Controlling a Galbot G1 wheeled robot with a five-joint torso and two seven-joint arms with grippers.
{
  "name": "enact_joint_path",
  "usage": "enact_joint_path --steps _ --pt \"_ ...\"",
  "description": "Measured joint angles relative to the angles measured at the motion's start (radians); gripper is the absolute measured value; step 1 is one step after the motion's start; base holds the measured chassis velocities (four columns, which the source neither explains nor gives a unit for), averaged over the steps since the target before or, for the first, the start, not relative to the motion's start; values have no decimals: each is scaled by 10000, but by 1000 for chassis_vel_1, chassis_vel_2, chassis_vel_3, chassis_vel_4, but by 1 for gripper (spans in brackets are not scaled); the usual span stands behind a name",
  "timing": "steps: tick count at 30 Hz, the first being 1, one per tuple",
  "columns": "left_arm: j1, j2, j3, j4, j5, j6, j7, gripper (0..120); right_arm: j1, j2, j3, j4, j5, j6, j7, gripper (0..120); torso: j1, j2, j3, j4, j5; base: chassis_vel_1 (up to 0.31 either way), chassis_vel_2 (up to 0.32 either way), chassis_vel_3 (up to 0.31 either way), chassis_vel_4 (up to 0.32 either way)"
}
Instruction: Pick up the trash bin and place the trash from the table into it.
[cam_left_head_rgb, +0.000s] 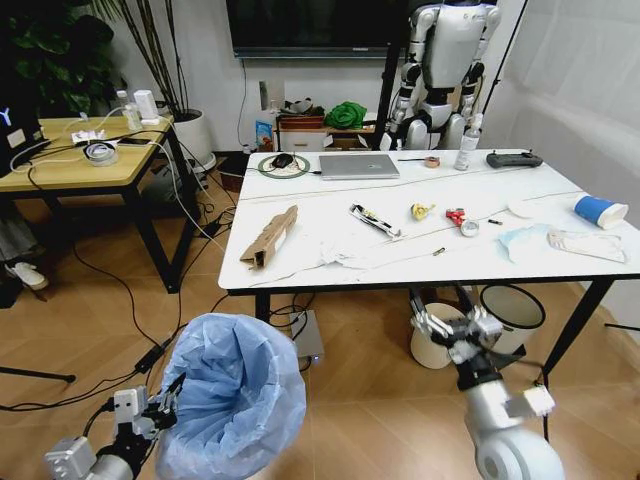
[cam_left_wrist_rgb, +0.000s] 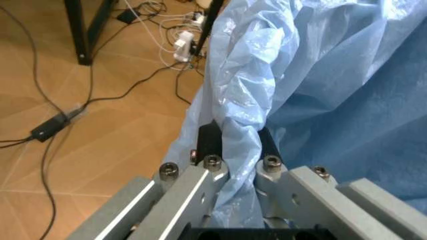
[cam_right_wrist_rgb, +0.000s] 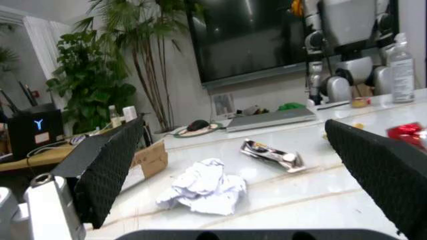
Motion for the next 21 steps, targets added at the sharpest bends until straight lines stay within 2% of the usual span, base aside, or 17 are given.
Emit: enact_joint_path --steps 3,7,10,14,21 --pt "219 -304 -253 -160 76 -92 56 0 1635 -43 -930 -564 387 -1334 985 100 -6 -16 -8 -2 0 0 0 0 0" --pt "354 -655 -417 -432 229 -119 48 0 3747 507 -2178 -1578 897 -2531 1880 100 -12 -35 -17 2 0 0 0 0 0" --pt "396 -705 -464 -515 254 -119 43 0 4104 608 -2425 -1770 1057 -2694 2058 100 -14 -37 -20 3 0 0 0 0 0" --pt "466 -860 -742 -718 268 -62 -2 0 5621 999 -3519 -2575 1884 -3222 2682 100 -23 -50 -30 -3 -2 0 0 0 0" --pt "690 -1104 -1160 -899 270 19 -5 0 6860 1554 -4358 -3344 2292 -3735 3275 100 -29 -62 -36 -1 -2 0 0 0 0"
